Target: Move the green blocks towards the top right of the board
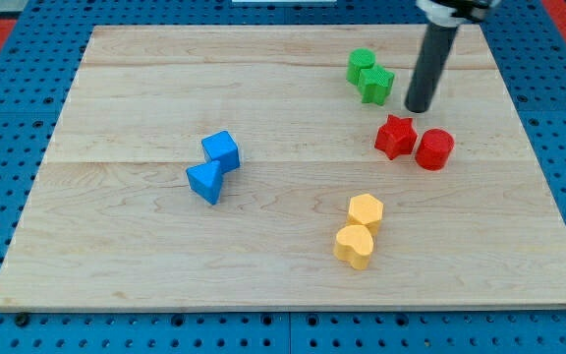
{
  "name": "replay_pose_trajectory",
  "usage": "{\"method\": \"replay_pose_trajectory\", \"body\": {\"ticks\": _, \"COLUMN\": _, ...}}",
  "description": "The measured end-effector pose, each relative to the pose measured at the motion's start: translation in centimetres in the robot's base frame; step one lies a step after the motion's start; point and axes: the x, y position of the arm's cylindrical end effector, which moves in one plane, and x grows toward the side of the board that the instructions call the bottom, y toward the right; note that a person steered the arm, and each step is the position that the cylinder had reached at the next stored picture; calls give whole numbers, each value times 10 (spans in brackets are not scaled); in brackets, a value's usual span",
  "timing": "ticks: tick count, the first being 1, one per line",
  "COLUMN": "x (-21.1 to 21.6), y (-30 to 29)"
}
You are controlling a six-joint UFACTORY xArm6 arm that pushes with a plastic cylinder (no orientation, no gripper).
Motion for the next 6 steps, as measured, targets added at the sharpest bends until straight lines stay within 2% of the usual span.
{"method": "replay_pose_trajectory", "body": {"ticks": 2, "x": -22, "y": -75}}
{"method": "replay_pose_trajectory", "body": {"ticks": 4, "x": -28, "y": -73}}
{"method": "replay_pose_trajectory", "body": {"ticks": 5, "x": -66, "y": -41}}
{"method": "replay_pose_trajectory", "body": {"ticks": 6, "x": -39, "y": -40}}
